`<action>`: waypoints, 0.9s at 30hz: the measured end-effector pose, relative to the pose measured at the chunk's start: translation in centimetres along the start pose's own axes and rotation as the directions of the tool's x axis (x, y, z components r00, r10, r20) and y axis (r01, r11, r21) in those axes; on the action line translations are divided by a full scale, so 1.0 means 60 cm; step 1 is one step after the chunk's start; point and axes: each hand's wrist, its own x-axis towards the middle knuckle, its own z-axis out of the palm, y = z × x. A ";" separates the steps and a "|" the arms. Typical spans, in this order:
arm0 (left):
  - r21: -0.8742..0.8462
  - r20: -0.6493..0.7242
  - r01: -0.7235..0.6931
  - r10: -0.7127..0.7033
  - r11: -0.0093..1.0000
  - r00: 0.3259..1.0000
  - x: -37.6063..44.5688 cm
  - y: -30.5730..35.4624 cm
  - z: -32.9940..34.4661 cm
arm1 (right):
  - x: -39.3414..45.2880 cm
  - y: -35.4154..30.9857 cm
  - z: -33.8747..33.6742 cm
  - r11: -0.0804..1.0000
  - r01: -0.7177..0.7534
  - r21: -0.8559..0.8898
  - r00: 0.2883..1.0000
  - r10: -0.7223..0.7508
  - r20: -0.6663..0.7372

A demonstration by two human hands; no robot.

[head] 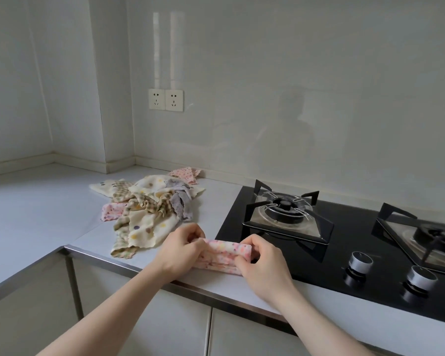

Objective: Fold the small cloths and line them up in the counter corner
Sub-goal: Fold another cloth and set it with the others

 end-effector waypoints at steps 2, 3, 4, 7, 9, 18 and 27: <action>-0.014 0.006 -0.006 0.006 1.000 1.000 -0.002 0.005 -0.002 | -0.001 -0.001 -0.001 1.000 0.008 0.018 1.000 -0.008 0.024; -0.013 0.005 -0.009 0.009 1.000 1.000 -0.002 0.006 -0.003 | -0.001 0.000 -0.002 1.000 0.014 0.027 0.999 -0.015 0.032; -0.005 0.010 -0.009 0.009 1.000 1.000 -0.001 0.004 -0.004 | -0.001 0.002 -0.002 0.999 0.022 0.036 0.999 -0.024 0.034; 0.023 0.036 -0.031 0.030 0.999 0.999 0.003 -0.003 -0.001 | 0.002 0.009 -0.004 0.996 0.034 0.076 0.999 -0.036 0.024; 0.015 0.027 -0.011 0.011 1.000 1.000 0.007 -0.006 0.002 | 0.007 0.012 0.001 0.996 0.039 0.085 0.999 -0.042 0.031; -0.028 0.241 0.373 -0.356 0.928 0.903 -0.015 0.061 -0.049 | 0.007 -0.046 -0.020 0.946 -0.314 0.084 0.946 0.304 0.109; -0.097 0.196 0.291 -0.269 0.952 0.943 -0.107 0.379 -0.237 | -0.063 -0.356 -0.264 0.798 -0.492 0.347 0.871 0.450 0.198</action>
